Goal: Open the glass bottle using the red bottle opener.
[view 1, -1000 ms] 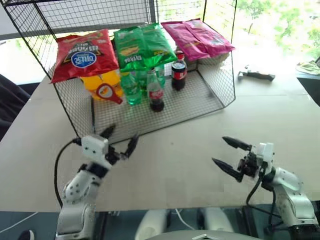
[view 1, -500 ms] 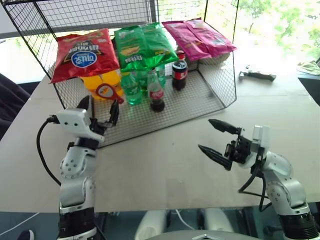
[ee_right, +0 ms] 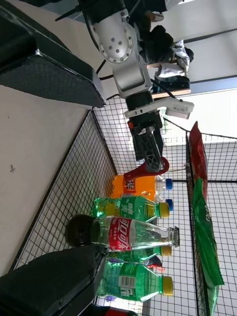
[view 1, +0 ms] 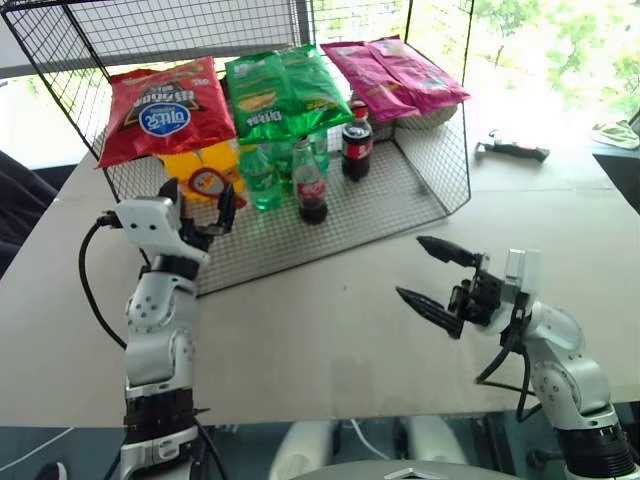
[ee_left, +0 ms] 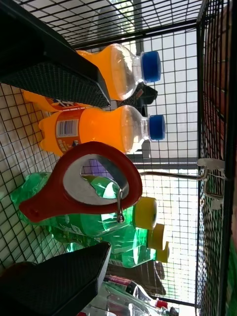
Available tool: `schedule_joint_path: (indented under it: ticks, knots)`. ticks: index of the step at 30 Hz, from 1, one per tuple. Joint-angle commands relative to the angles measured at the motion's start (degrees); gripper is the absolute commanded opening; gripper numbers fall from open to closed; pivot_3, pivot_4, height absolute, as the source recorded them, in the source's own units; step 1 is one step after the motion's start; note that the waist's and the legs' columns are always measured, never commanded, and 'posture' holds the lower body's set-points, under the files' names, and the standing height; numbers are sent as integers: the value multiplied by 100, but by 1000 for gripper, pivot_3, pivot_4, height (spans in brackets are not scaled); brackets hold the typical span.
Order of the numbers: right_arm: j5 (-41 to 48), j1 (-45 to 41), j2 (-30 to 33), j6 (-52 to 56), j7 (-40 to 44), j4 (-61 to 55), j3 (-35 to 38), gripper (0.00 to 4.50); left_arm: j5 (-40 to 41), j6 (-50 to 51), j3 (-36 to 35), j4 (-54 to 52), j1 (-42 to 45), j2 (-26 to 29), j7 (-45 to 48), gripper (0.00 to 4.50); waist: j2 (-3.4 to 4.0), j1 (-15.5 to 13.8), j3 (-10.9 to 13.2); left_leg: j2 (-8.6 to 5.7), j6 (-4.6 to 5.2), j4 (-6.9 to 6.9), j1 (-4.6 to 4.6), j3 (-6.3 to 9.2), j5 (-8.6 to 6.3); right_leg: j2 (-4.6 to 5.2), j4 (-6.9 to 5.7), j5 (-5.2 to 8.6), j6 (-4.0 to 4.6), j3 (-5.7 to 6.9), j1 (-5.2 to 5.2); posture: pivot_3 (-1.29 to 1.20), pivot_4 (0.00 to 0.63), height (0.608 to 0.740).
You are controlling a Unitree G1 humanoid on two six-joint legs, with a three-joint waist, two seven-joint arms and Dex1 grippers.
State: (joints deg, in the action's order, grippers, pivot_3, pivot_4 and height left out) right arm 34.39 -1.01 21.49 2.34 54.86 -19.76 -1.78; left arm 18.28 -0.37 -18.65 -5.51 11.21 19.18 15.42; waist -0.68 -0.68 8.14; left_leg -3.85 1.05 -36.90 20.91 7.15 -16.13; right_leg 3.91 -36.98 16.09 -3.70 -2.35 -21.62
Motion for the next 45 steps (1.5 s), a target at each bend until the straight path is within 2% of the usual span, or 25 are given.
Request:
schedule_joint_path:
  ticks: [1,2,5,11,12,14,24,37,45]
  knots:
    - [59,12,-11,-51,-44,-256,39,4442,195,-34,-109,-47,138,127,186,4500,0,1,0,0,0,-1,1,0,0,0,-1,0,0,0,0,0,150,740]
    - [55,16,-13,-53,-58,-260,39,4442,210,-31,-91,-45,135,149,238,4500,0,-2,0,0,0,-3,1,0,0,0,-1,0,0,0,0,0,150,740]
    - [50,36,-14,-53,-79,-281,34,4500,248,-20,-93,-44,127,176,292,3852,0,-1,0,0,0,-6,2,0,0,1,-1,0,0,0,0,0,150,740]
    - [44,23,-13,-40,-131,-296,32,4500,279,-12,-147,51,184,252,325,1233,0,-1,0,0,0,-6,2,1,0,0,-3,0,0,0,0,0,150,740]
    - [46,22,-12,-40,-140,-297,33,4500,282,-11,-147,52,181,259,332,617,0,0,0,0,0,-6,1,0,0,0,-4,0,0,0,0,0,150,740]
    - [42,13,-7,-45,-155,-291,36,4500,286,-5,-146,46,169,265,340,82,-1,22,0,0,0,-7,1,0,0,0,-4,0,0,-1,0,0,150,740]
    - [41,3,-16,-44,-216,-291,37,4500,346,53,-161,-95,36,256,389,82,-1,12,0,1,0,-7,2,-1,0,-1,-6,0,0,-1,-2,0,150,740]
    - [219,-19,-84,-59,-132,-304,60,4500,1951,683,-347,-1082,-469,126,994,82,-1,21,0,2,0,-8,4,-1,0,0,-5,0,0,-3,-3,0,150,740]
    - [333,-59,-127,-47,-115,-341,69,4500,2407,947,-353,-1278,-630,196,1237,82,-2,1,-1,1,1,-12,4,-2,-1,0,-7,0,0,-3,-2,0,150,740]
